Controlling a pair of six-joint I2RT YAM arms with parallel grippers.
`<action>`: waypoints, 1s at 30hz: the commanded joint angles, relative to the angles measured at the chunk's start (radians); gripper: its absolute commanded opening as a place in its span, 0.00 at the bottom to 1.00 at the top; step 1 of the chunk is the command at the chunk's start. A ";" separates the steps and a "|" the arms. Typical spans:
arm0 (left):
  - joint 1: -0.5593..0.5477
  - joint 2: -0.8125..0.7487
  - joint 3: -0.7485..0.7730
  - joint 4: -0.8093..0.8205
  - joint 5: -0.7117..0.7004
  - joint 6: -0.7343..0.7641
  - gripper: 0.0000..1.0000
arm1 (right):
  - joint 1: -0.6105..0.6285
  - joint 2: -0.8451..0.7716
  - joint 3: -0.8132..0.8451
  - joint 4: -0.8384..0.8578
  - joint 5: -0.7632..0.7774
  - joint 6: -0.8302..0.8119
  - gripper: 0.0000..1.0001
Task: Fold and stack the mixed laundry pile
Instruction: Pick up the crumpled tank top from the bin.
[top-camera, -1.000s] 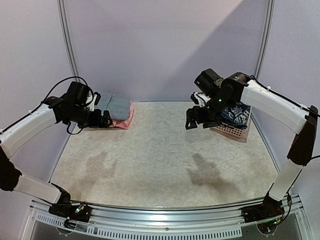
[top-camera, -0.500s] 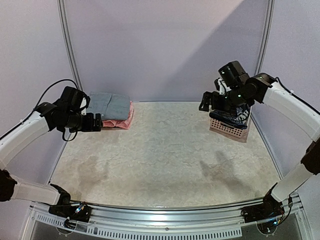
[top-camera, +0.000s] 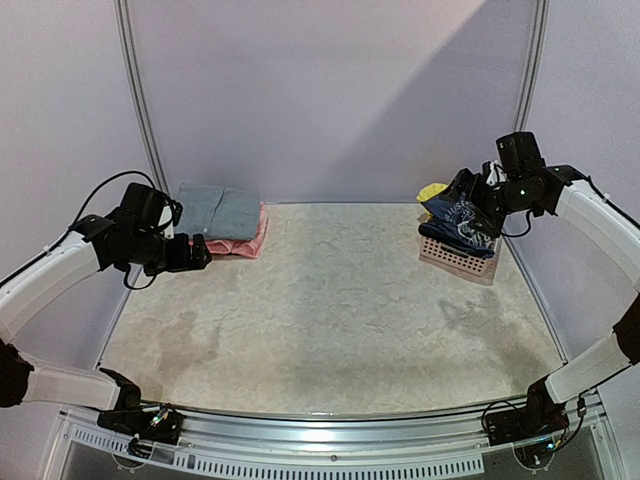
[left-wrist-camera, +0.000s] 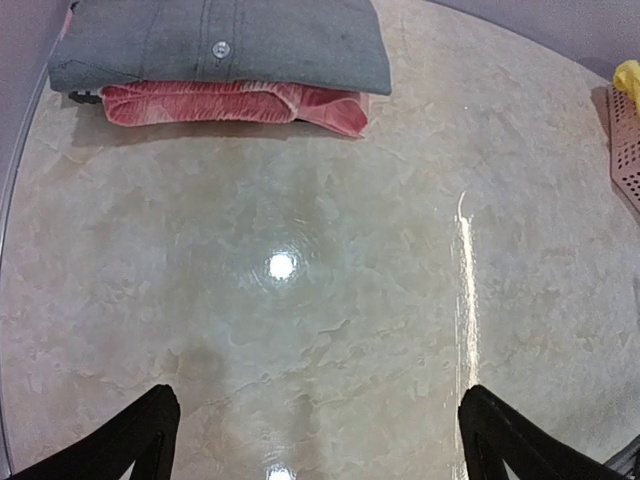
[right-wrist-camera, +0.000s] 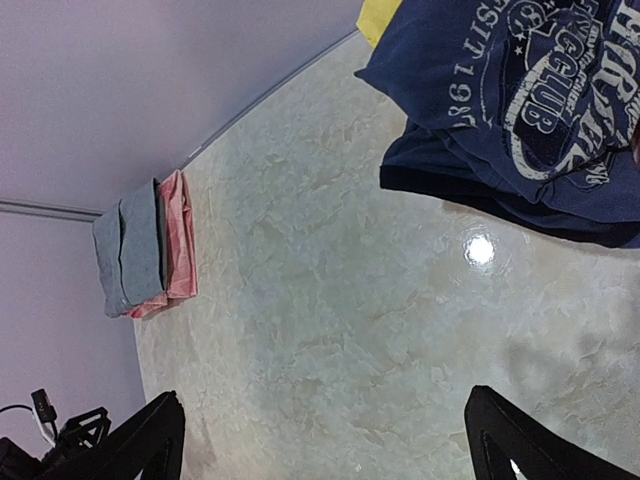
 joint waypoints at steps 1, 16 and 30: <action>0.005 0.020 0.001 0.020 0.088 0.019 1.00 | -0.066 0.083 0.058 -0.006 -0.068 0.002 0.99; -0.031 0.090 -0.011 0.027 0.202 0.008 0.78 | -0.202 0.371 0.210 -0.048 -0.083 -0.033 0.70; -0.033 0.156 0.011 0.005 0.227 0.034 0.76 | -0.209 0.494 0.184 0.016 -0.108 0.015 0.54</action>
